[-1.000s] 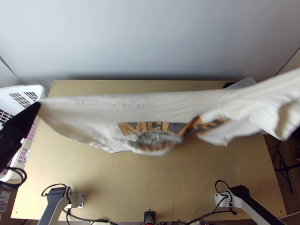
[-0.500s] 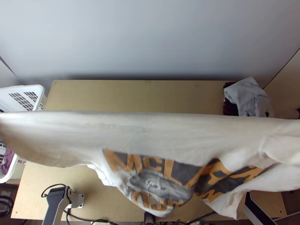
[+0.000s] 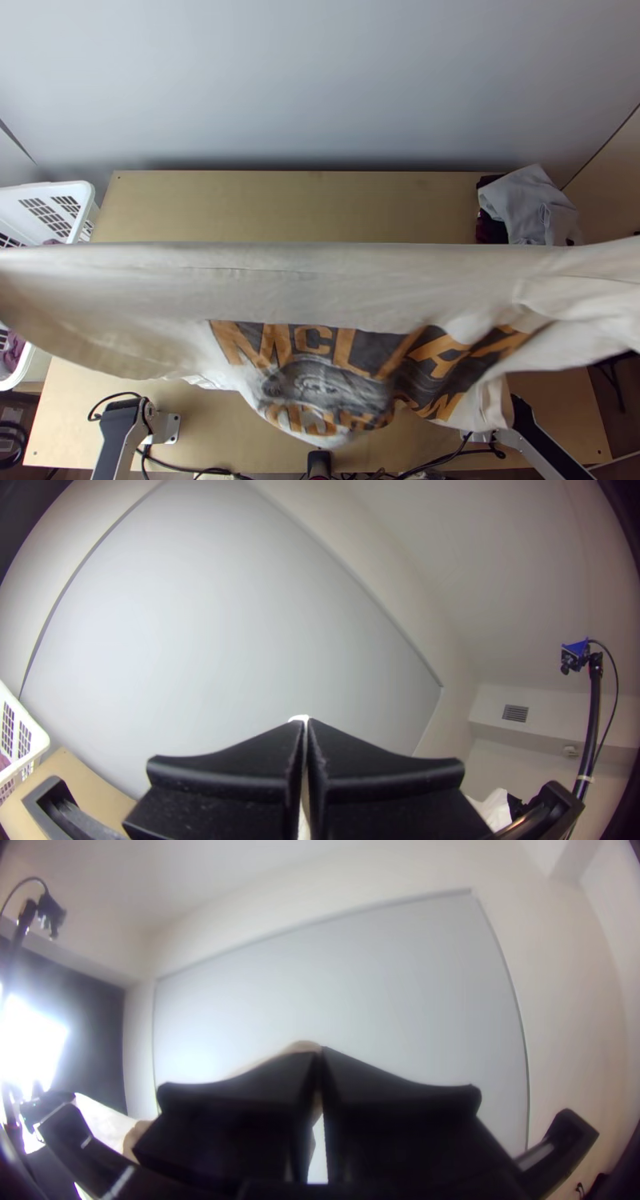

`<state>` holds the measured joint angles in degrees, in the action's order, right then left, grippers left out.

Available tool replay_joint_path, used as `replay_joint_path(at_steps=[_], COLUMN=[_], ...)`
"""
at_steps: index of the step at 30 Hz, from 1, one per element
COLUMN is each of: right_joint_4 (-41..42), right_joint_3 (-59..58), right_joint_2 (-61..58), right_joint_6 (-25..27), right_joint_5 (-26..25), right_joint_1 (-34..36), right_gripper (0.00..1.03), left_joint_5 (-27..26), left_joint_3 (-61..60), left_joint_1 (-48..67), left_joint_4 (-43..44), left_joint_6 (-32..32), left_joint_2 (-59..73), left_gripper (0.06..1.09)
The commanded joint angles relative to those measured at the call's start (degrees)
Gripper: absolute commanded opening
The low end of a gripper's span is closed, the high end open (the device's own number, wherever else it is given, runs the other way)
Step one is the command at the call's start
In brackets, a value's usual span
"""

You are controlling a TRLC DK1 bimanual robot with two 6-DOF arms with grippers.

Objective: Fold the t-shirt

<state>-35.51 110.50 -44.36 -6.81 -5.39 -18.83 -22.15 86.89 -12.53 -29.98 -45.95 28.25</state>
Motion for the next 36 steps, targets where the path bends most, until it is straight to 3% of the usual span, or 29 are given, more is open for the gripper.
replay_joint_path(at_steps=[1,10,18,24,31,36], right_joint_4=[-0.44,20.65,39.29,51.85,55.46,55.46], right_joint_3=[-16.28,-43.35,-50.91,-47.83,-33.86,-21.55], right_joint_2=[3.93,3.67,-11.19,-27.45,-47.93,-60.67], right_joint_6=[3.64,14.10,14.28,14.37,14.10,13.93], right_joint_5=[-0.06,0.03,5.30,5.65,5.65,5.48], right_joint_1=[-2.00,-1.91,5.38,9.86,13.20,14.00], right_gripper=[0.03,0.03,0.03,0.03,0.03,0.03], left_joint_5=[-0.61,-0.61,0.18,5.45,10.99,11.17], left_joint_3=[-11.22,-28.44,-37.32,-38.64,-33.63,-25.11], left_joint_1=[0.14,-1.97,-1.97,3.22,7.53,8.23], left_joint_4=[2.64,17.76,34.02,45.45,53.62,55.29], left_joint_6=[4.29,7.90,11.33,15.02,19.59,21.17], left_joint_2=[-3.03,-2.32,7.52,21.41,41.97,56.30], left_gripper=[0.09,0.09,0.09,0.09,0.09,0.09])
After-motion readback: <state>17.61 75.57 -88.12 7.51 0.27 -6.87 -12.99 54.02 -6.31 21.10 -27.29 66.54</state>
